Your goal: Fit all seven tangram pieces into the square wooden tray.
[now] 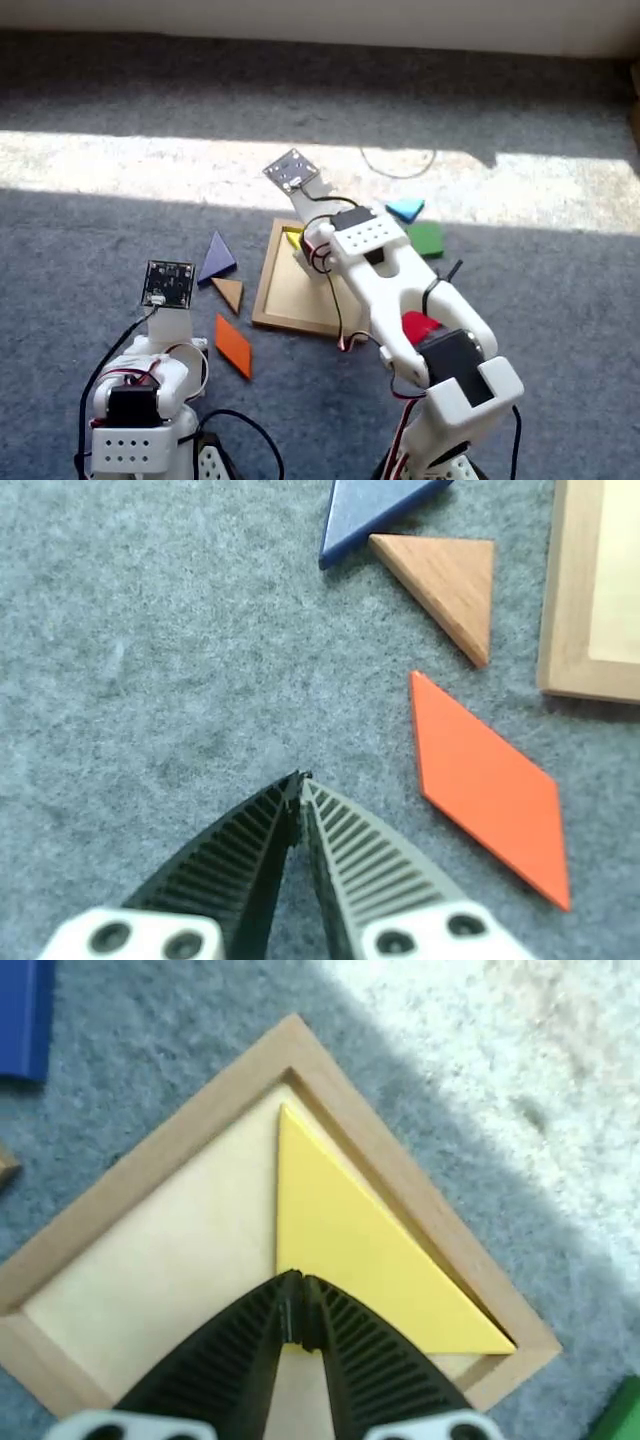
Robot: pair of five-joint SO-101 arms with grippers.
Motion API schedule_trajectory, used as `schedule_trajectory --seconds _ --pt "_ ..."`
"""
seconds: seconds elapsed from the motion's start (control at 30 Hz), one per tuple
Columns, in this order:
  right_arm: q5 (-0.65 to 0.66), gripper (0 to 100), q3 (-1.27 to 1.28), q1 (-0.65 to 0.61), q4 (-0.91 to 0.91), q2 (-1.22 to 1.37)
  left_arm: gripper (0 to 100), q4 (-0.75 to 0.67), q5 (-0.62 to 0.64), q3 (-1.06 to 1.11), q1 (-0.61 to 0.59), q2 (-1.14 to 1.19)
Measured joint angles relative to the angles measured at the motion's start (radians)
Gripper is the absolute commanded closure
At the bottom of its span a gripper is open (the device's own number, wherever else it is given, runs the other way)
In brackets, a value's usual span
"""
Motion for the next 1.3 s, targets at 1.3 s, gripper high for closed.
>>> schedule_trajectory --seconds 1.3 --pt "-0.738 98.5 0.018 0.186 0.595 -0.494 99 0.000 0.000 0.000 0.000 0.000"
